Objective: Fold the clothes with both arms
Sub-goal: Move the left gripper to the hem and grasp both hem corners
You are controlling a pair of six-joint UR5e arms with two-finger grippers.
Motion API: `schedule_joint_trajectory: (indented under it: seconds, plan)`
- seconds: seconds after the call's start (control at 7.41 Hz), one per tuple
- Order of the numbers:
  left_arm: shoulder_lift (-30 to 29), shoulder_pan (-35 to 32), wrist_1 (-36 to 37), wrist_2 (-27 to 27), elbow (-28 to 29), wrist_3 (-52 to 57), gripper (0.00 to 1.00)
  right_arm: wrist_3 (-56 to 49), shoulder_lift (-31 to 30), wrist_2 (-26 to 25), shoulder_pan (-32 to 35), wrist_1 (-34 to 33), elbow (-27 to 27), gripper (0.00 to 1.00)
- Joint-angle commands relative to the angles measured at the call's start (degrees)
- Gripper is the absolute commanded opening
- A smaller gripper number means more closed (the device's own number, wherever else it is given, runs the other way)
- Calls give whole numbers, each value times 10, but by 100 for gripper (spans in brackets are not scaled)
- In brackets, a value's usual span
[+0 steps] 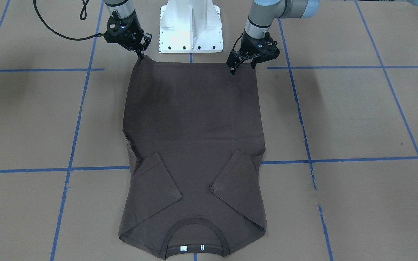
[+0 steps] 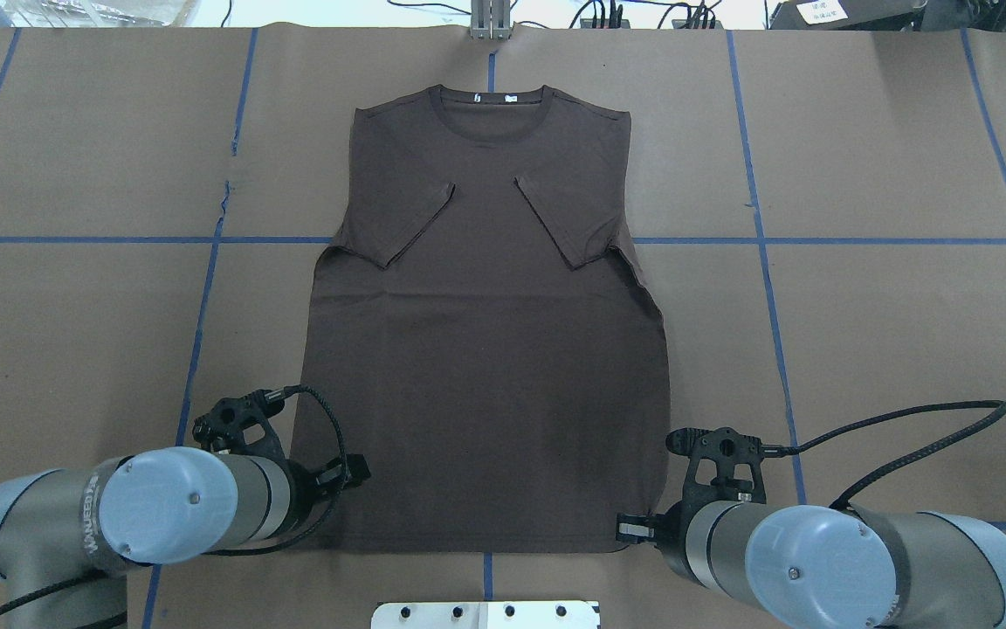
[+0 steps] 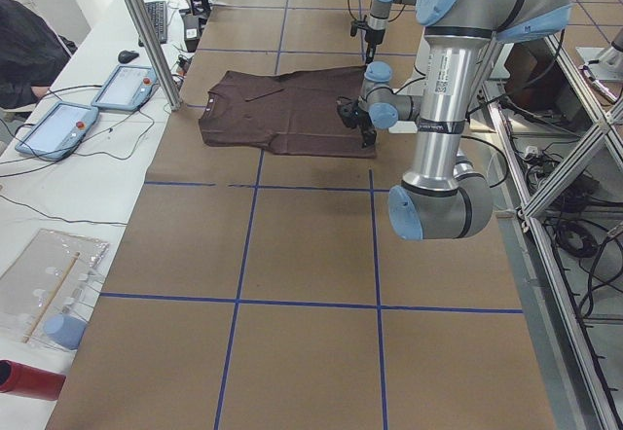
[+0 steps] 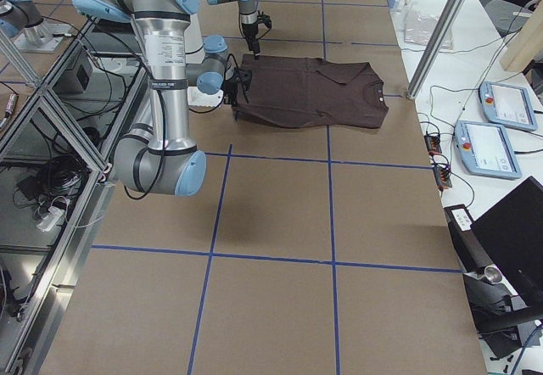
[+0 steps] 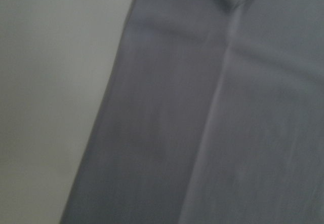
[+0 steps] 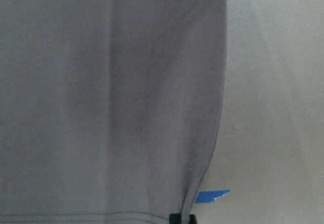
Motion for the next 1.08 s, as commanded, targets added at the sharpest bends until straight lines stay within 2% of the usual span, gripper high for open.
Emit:
schedule_joint_trajectory:
  seconds: [0.0,0.27,0.4,0.54,0.67,0.81,0.94]
  plan:
    - [36,35,6,32,-8,-26,98,-7,1,0,4,0,1,0]
    - [45,46,5,33,-7,-28,96,-7,1,0,4,0,0,0]
    - [45,46,6,33,-5,-29,93,-7,1,1,5,0,1,0]
    - [45,48,6,33,-3,-30,84,-7,1,2,6,0,1,0]
    - [45,48,6,33,-4,-30,63,-7,1,2,7,0,1,0]
    - [45,48,6,33,-5,-28,47,-7,1,3,7,0,1,0]
    - [44,49,6,33,-8,-29,25,-7,1,3,8,0,1,0]
